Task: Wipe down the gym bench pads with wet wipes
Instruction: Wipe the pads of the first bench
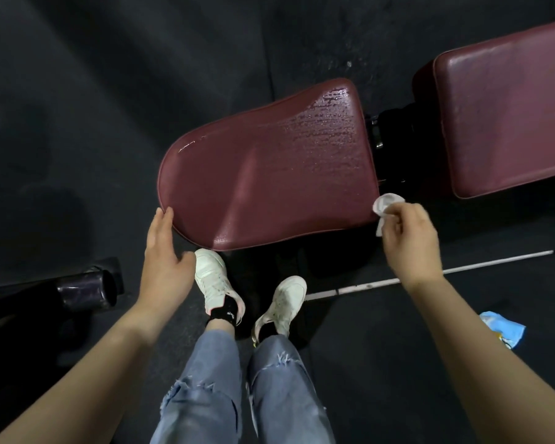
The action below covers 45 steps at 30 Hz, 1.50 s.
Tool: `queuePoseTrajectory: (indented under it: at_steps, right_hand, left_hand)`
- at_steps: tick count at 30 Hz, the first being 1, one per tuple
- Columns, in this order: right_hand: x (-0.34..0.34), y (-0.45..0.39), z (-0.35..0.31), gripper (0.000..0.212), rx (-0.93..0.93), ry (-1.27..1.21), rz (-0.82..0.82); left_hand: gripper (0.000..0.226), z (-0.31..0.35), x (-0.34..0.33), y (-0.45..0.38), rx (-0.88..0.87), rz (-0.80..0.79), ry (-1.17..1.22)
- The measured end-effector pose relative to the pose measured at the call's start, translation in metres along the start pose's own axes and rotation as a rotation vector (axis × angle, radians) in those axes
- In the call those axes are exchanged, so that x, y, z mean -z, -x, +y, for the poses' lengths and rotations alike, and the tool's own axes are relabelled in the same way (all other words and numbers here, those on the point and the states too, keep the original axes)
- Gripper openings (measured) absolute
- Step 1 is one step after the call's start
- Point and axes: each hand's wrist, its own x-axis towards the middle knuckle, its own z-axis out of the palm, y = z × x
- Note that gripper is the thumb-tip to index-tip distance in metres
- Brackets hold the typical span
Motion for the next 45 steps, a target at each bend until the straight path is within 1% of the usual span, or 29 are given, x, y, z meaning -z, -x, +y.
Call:
queuePoseTrajectory:
  at_steps: [2, 6, 10, 12, 14, 16, 17, 19, 21, 24, 26, 28, 30, 32, 34, 37, 39, 42, 45]
  right_hand:
    - [-0.009, -0.002, -0.013, 0.016, -0.002, -0.076, 0.009]
    - [-0.018, -0.022, -0.041, 0.012, -0.069, -0.166, 0.065]
    - [-0.015, -0.092, -0.084, 0.015, -0.014, -0.084, 0.179]
    - [-0.018, -0.142, -0.115, 0.018, 0.053, -0.03, 0.167]
    - [-0.022, -0.184, -0.142, 0.02, 0.087, 0.003, 0.101]
    - [-0.028, -0.2, -0.155, 0.02, 0.082, 0.03, 0.066]
    - [-0.029, -0.194, -0.152, 0.02, 0.065, 0.035, 0.07]
    - [-0.027, -0.155, -0.133, 0.019, 0.028, 0.035, 0.088]
    - [-0.026, -0.093, -0.103, 0.02, -0.005, -0.017, 0.103]
    - [-0.028, -0.006, -0.074, 0.013, -0.146, -0.099, 0.079]
    - [-0.032, 0.008, -0.076, 0.012, -0.17, -0.126, 0.063]
    - [-0.033, -0.02, -0.093, 0.016, -0.104, -0.129, 0.123]
    - [-0.034, -0.07, -0.118, 0.021, -0.009, -0.097, 0.169]
    - [-0.038, -0.127, -0.145, 0.021, 0.069, -0.049, 0.156]
    - [-0.041, -0.171, -0.167, 0.02, 0.095, 0.023, 0.106]
    - [-0.044, -0.185, -0.171, 0.02, 0.118, 0.052, 0.062]
    - [-0.044, -0.157, -0.153, 0.021, 0.122, 0.058, 0.057]
    - [-0.046, -0.066, -0.111, 0.015, 0.089, 0.011, 0.026]
    - [-0.046, 0.019, -0.085, 0.006, -0.023, -0.053, -0.024]
  left_hand:
    - [0.08, 0.004, 0.001, -0.001, 0.0, 0.023, -0.027]
    - [0.078, 0.013, 0.001, -0.007, -0.044, 0.028, -0.089]
    - [0.076, 0.014, -0.002, -0.006, -0.049, 0.002, -0.172]
    - [0.078, 0.012, -0.002, -0.006, -0.061, -0.023, -0.228]
    - [0.079, 0.011, -0.002, -0.006, -0.097, -0.035, -0.307]
    - [0.08, 0.009, 0.001, -0.007, -0.136, -0.038, -0.381]
    - [0.08, 0.01, 0.002, -0.007, -0.149, -0.048, -0.405]
    - [0.08, 0.011, 0.004, -0.007, -0.143, -0.066, -0.423]
    - [0.081, 0.014, 0.005, -0.007, -0.116, -0.085, -0.406]
    - [0.082, 0.018, 0.007, -0.009, -0.098, -0.113, -0.384]
    - [0.081, 0.018, 0.01, -0.009, -0.097, -0.127, -0.369]
    - [0.083, 0.018, 0.013, -0.009, -0.101, -0.143, -0.364]
    - [0.087, 0.017, 0.015, -0.01, -0.103, -0.17, -0.382]
    - [0.092, 0.016, 0.017, -0.012, -0.108, -0.19, -0.396]
    - [0.094, 0.015, 0.017, -0.014, -0.098, -0.201, -0.403]
    - [0.095, 0.016, 0.017, -0.013, -0.096, -0.203, -0.409]
    - [0.096, 0.019, 0.015, -0.011, -0.085, -0.202, -0.401]
    - [0.096, 0.024, 0.014, -0.01, -0.078, -0.203, -0.402]
    - [0.095, 0.023, 0.017, -0.009, -0.091, -0.216, -0.419]
